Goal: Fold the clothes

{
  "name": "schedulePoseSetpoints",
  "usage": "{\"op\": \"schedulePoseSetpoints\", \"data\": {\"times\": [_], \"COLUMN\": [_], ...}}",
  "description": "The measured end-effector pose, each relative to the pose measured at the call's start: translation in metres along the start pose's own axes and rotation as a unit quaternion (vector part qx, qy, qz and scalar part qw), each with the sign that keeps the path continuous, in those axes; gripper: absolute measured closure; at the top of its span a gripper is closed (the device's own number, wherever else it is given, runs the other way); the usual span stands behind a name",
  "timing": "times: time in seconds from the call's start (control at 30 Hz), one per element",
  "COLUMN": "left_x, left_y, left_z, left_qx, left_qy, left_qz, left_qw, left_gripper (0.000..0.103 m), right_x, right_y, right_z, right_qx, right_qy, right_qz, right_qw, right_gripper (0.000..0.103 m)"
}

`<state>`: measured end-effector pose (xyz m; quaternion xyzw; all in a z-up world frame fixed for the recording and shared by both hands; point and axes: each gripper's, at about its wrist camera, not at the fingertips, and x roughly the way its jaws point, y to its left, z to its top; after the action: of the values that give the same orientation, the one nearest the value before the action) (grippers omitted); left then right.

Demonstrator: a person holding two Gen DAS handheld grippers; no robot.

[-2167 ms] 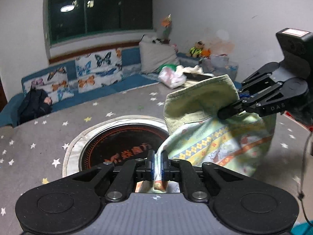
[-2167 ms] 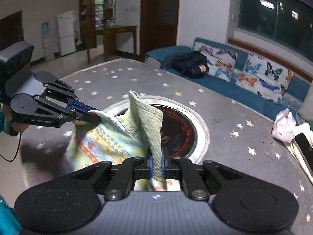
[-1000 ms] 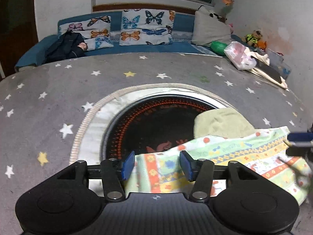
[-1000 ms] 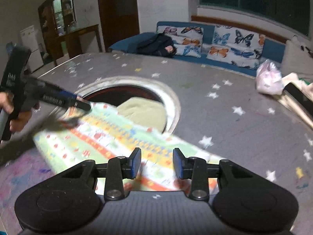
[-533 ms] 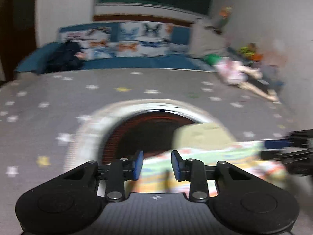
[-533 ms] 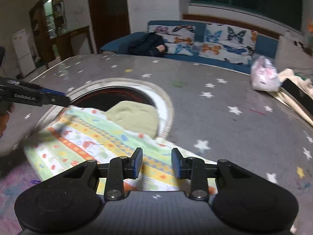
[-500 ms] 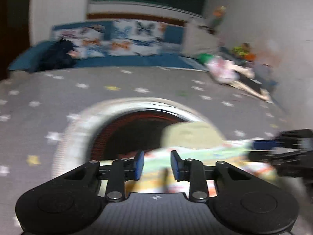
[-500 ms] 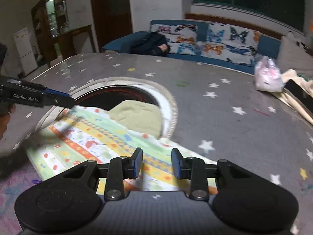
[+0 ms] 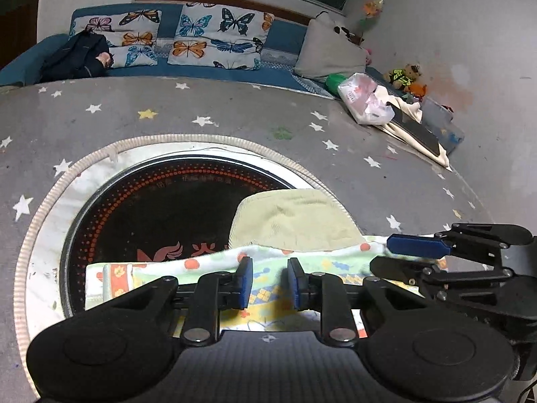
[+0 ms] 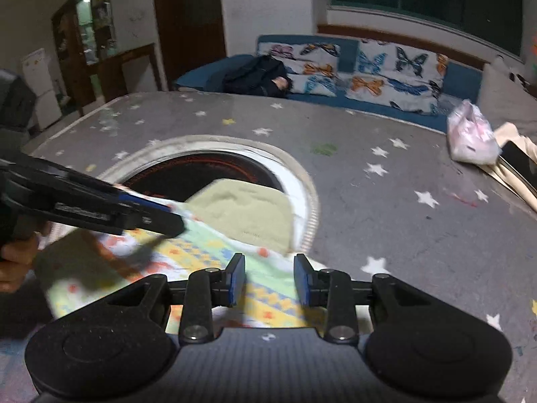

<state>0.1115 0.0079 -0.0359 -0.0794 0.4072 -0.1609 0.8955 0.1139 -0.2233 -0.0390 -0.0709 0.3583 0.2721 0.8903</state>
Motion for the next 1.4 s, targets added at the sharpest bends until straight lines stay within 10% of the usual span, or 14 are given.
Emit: {"op": "schedulePoseSetpoints", "data": {"times": [1.4], "left_x": [-0.068], "left_y": [-0.039], "left_z": [-0.088], "left_qx": [0.040], "left_qy": [-0.046], "left_qz": [0.031], "left_qw": [0.9976], "left_gripper": [0.067], "right_x": [-0.065], "right_y": [0.073], "right_z": [-0.061], "right_qx": [-0.094], "right_qy": [-0.017], "right_qz": [0.017], "right_qw": [0.995], "right_gripper": [0.070]}}
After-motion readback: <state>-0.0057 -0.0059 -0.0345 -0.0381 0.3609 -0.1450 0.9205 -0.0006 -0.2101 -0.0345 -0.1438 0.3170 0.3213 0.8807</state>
